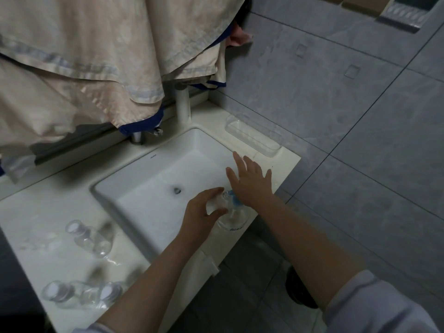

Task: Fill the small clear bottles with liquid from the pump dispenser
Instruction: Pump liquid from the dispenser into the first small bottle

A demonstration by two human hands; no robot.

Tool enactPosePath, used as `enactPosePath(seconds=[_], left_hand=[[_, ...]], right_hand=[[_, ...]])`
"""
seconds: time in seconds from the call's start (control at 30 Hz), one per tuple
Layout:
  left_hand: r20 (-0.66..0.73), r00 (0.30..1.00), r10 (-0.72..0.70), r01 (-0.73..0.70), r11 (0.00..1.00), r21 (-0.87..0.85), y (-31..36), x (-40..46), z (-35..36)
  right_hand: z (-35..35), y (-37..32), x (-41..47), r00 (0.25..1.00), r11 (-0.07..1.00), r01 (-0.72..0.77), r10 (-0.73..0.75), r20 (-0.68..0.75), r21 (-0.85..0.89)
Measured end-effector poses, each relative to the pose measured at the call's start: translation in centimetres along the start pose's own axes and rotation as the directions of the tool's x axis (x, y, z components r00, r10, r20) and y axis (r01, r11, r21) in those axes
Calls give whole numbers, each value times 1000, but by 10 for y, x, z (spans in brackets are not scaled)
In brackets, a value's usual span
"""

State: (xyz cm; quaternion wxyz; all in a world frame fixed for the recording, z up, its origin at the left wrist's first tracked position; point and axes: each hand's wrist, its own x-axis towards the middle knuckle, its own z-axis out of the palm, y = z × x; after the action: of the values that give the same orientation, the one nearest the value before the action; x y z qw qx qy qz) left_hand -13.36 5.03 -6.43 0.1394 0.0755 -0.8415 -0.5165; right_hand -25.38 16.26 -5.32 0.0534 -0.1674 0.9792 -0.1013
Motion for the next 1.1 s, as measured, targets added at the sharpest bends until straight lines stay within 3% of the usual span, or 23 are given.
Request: enactPosePath(seconds=[0.27, 0.47, 0.7, 1.1], left_hand=[[12, 999, -41, 41, 999, 27, 0, -2, 5], [8, 1000, -10, 10, 1000, 22, 4, 4, -2], [11, 1000, -12, 11, 999, 34, -3, 0, 1], [19, 1000, -2, 2, 1000, 20, -1, 3, 0]], right_hand=[[11, 0, -3, 998, 999, -20, 21, 52, -28], [-2, -1, 3, 1000, 998, 24, -25, -18, -63], [9, -1, -2, 999, 999, -12, 14, 51, -32], [-1, -3, -3, 999, 1000, 3, -2, 48, -17]])
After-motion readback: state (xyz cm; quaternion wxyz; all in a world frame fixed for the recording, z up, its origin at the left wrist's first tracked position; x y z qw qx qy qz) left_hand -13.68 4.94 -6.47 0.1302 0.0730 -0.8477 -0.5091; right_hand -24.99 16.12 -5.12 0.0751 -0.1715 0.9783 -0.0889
